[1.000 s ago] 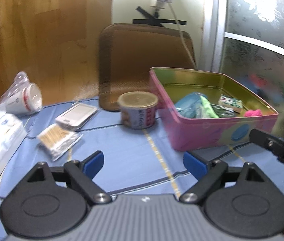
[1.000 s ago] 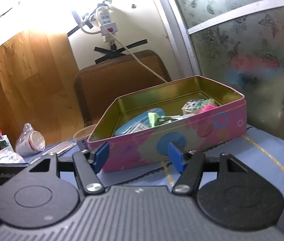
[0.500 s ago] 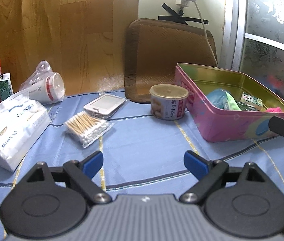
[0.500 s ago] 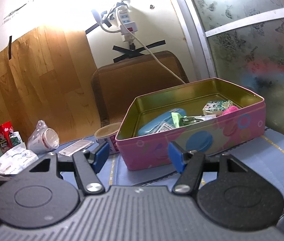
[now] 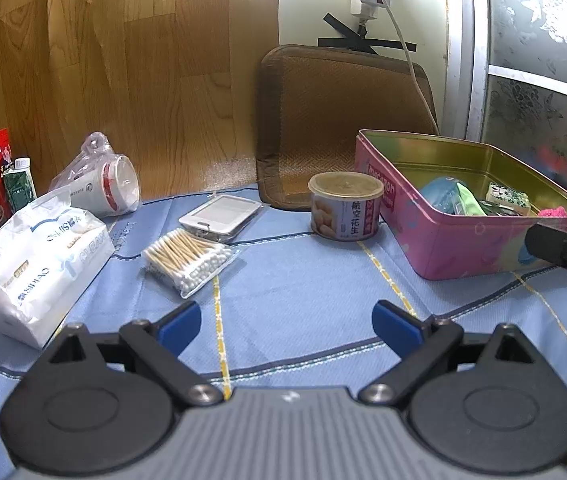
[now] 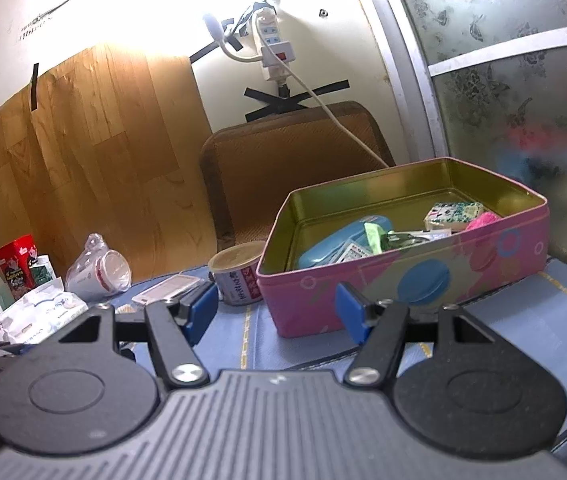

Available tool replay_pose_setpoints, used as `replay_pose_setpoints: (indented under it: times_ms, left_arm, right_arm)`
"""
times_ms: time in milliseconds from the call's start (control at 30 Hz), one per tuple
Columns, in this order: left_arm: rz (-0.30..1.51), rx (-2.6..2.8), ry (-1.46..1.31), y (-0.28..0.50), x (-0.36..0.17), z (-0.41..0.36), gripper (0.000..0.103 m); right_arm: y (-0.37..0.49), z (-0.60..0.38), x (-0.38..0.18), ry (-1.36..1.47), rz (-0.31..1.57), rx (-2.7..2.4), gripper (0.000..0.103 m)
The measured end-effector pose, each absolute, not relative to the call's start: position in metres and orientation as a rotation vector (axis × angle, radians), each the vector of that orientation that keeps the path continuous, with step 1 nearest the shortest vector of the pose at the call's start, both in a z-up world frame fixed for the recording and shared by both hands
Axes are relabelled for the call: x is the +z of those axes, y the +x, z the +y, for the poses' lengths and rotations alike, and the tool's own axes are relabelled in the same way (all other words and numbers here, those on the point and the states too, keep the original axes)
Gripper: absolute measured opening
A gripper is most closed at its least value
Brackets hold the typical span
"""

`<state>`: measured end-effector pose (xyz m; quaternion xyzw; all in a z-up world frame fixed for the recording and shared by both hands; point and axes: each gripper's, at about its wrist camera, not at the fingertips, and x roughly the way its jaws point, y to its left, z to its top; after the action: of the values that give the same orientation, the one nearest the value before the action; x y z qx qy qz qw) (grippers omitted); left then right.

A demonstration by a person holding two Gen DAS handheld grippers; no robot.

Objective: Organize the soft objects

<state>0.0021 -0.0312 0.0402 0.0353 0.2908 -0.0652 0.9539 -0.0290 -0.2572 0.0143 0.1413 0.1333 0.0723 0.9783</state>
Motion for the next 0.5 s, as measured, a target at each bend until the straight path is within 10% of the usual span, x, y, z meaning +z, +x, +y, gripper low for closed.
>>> replay_pose_setpoints:
  times_ms: [500]
  left_arm:
    - [0.613,-0.114,0.078,0.009,0.0308,-0.0267,0.098]
  right_arm:
    - [-0.0223,-0.2544,0.0056,0.293,0.306,0.143,0.067]
